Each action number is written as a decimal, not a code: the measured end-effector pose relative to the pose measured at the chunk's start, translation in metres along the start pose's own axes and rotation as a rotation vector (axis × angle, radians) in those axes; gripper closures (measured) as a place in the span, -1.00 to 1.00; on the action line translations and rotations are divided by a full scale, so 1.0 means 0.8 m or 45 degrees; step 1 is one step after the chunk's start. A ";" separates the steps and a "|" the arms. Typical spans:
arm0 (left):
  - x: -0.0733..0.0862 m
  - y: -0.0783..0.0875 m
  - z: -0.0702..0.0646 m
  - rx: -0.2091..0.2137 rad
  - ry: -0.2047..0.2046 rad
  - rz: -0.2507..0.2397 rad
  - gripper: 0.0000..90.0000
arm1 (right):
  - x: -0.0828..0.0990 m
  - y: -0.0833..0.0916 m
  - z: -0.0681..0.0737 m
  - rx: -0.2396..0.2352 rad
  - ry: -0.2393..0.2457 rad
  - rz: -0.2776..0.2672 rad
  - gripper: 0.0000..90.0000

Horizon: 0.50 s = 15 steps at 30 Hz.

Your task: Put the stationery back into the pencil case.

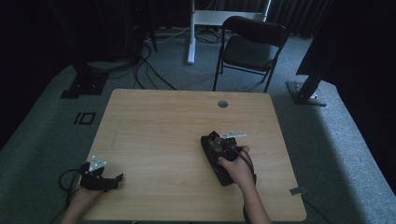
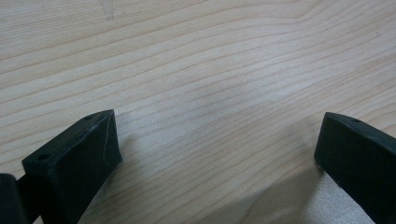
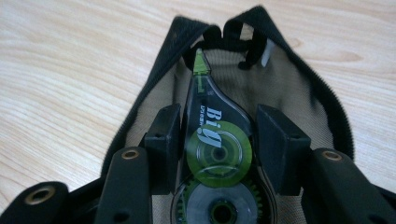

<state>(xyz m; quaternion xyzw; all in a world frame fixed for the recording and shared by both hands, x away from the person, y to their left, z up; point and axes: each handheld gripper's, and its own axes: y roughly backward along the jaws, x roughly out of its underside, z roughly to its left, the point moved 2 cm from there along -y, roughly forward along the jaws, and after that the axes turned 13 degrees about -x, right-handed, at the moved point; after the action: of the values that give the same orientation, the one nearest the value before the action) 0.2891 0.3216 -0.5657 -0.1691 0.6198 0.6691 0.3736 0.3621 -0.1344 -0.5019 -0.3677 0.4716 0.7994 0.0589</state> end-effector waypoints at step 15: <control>0.000 0.000 0.000 0.000 -0.001 0.000 -1.00 | 0.002 -0.008 -0.004 0.012 -0.014 0.057 0.14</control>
<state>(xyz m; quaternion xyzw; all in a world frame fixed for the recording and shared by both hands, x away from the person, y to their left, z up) 0.2891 0.3216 -0.5657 -0.1687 0.6198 0.6690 0.3738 0.3656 -0.1334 -0.5085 -0.3524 0.4832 0.8002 0.0452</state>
